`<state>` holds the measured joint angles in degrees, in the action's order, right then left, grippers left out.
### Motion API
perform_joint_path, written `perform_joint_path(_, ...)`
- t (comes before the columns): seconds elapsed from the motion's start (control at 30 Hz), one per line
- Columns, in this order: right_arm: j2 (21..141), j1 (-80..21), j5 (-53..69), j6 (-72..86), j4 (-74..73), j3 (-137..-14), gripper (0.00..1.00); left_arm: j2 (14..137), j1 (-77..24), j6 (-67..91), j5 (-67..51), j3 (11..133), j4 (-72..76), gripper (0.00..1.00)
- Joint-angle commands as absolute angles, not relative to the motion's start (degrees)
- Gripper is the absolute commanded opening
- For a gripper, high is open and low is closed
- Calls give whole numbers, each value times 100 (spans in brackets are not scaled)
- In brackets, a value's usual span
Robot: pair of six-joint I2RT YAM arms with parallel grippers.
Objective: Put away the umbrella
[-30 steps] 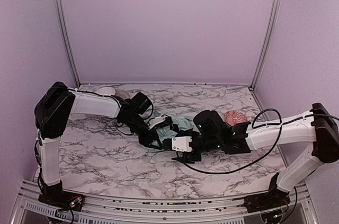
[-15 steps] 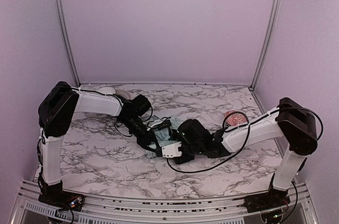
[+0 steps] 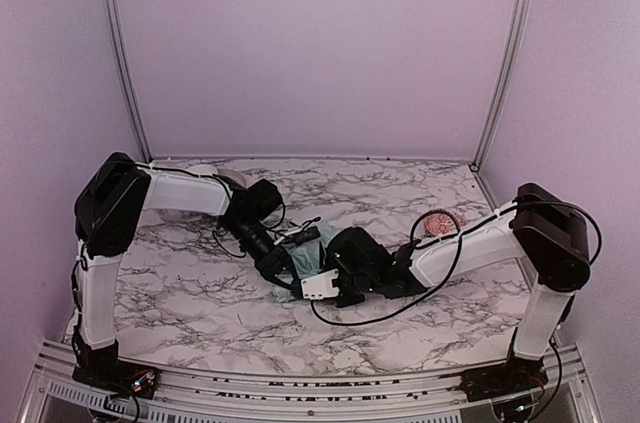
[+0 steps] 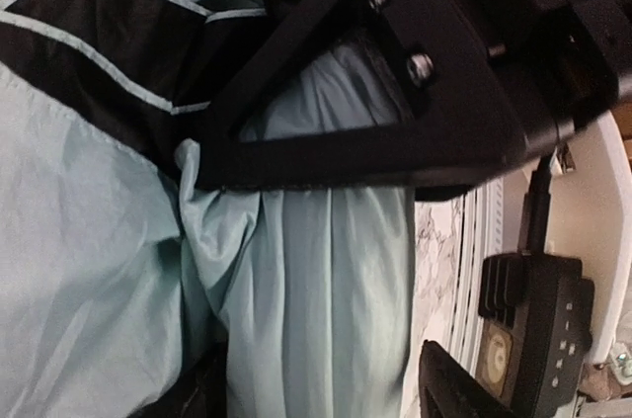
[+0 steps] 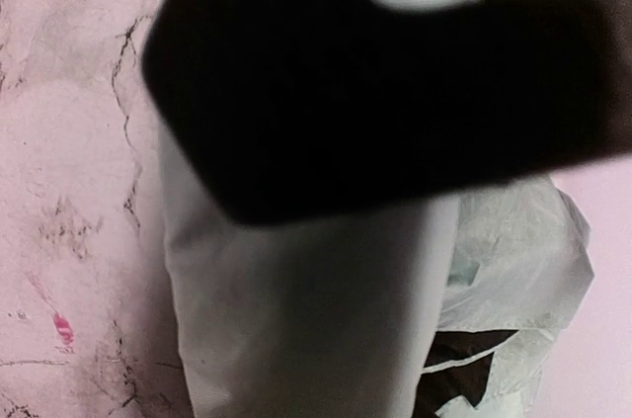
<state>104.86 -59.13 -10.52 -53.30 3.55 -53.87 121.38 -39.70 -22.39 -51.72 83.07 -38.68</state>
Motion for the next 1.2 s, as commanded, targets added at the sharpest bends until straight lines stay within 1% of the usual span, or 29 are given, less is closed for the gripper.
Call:
perform_joint_path(0.0, 10209, -5897, -630, -4711, -434, -5567, 21, 11469, -3567, -1649, -4636, 7975, -3657, 79)
perform_joint_path(0.07, 10170, -5893, -255, -4452, -814, -5643, 20, 10904, -3453, -1336, -4307, 7533, -2539, 82)
perform_joint_path(0.17, 10276, -5884, 391, -4041, -1476, -5879, 20, 10014, -3410, -1265, -4014, 6545, -1157, 82)
perform_joint_path(0.3, 10549, -5652, 1405, -3467, -2366, -6342, 19, 9035, -3411, -1436, -3752, 5413, 332, 78)
perform_joint_path(0.4, 10881, -5387, 2117, -3236, -3005, -6635, 19, 8388, -3560, -1999, -3620, 4735, 939, 75)
perform_joint_path(0.47, 11196, -5208, 2467, -3034, -3466, -6910, 20, 8009, -3814, -2655, -3390, 4428, 933, 75)
perform_joint_path(0.57, 11650, -5003, 2810, -2841, -4020, -7276, 19, 7662, -4521, -3561, -2800, 4280, 514, 75)
perform_joint_path(0.7, 11969, -4911, 3269, -2819, -4418, -7540, 19, 7586, -5114, -4161, -1933, 4264, 206, 76)
perform_joint_path(0.87, 12418, -4860, 4228, -2763, -4996, -7890, 18, 7733, -5703, -5200, -757, 4273, 273, 82)
perform_joint_path(1.0, 12720, -4859, 4558, -2717, -5280, -8002, 16, 8072, -5722, -5488, -534, 4386, 281, 84)
perform_joint_path(1.17, 12766, -4768, 4668, -2612, -5300, -8096, 17, 8579, -5727, -5400, -759, 4631, 34, 84)
